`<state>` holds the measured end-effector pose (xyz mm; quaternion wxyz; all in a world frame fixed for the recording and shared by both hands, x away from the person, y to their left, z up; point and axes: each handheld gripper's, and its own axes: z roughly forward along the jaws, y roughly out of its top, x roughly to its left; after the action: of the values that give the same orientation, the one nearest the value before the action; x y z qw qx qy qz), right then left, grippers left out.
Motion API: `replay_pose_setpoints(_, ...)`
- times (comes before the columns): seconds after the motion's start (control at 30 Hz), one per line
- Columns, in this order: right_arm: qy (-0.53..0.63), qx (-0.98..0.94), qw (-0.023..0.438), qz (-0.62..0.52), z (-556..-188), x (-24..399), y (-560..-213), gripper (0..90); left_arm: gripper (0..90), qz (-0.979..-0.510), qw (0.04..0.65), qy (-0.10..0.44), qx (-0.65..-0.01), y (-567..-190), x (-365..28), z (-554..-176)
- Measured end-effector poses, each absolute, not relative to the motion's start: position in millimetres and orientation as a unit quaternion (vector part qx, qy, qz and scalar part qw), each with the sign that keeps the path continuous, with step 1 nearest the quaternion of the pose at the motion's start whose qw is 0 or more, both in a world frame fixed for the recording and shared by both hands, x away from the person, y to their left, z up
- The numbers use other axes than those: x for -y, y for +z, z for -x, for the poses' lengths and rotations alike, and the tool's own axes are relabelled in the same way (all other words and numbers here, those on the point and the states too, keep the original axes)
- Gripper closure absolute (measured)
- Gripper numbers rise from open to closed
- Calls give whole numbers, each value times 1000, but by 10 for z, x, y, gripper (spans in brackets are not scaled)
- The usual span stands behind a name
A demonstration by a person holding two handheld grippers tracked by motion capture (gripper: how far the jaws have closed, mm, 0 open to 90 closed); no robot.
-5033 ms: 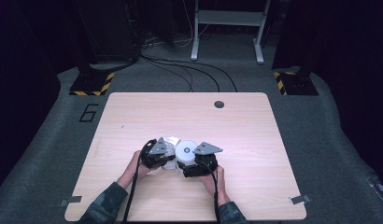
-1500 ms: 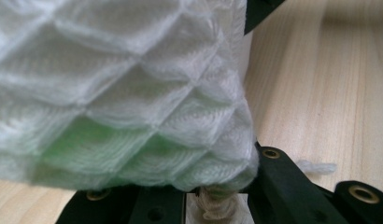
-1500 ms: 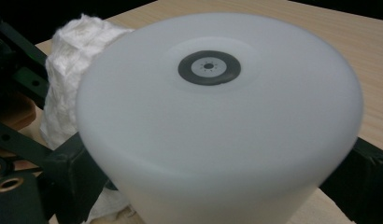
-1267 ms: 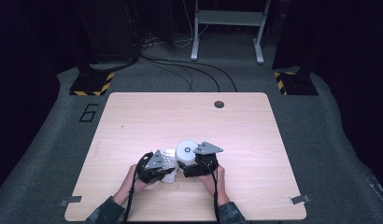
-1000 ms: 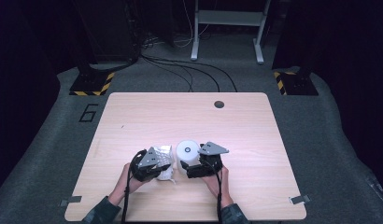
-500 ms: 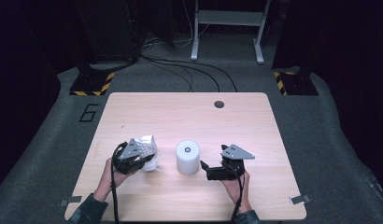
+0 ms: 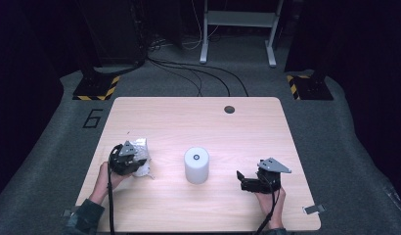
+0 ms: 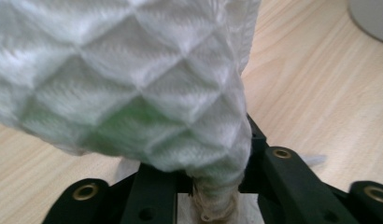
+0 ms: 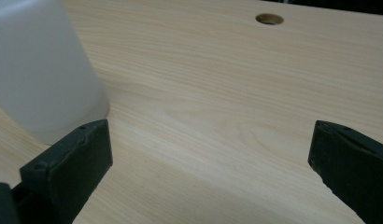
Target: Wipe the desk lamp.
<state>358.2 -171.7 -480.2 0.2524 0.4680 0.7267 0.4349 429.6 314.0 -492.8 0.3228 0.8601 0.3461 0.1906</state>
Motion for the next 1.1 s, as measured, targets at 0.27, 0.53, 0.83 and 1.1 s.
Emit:
replay_pose_setpoints(0.27, 427, -715, 246, -497, -3588, 1891, -4932, 0, 247, -848, 304, 207, -380, -4933, -3167, -4302)
replay_pose_setpoints(0.53, 418, -708, 249, -512, -3554, 2003, -4972, 0, 42, -838, 311, 213, -394, -4861, -3252, -4148)
replay_pose_setpoints(0.83, 380, -712, 253, -533, -3498, 2143, -5123, 0, 1, -816, 311, 240, -424, -4961, -3505, -3769)
replay_pose_setpoints(1.1, 322, -727, 252, -552, -3536, 2202, -5273, 0, 0, -804, 314, 224, -452, -5271, -3707, -3613)
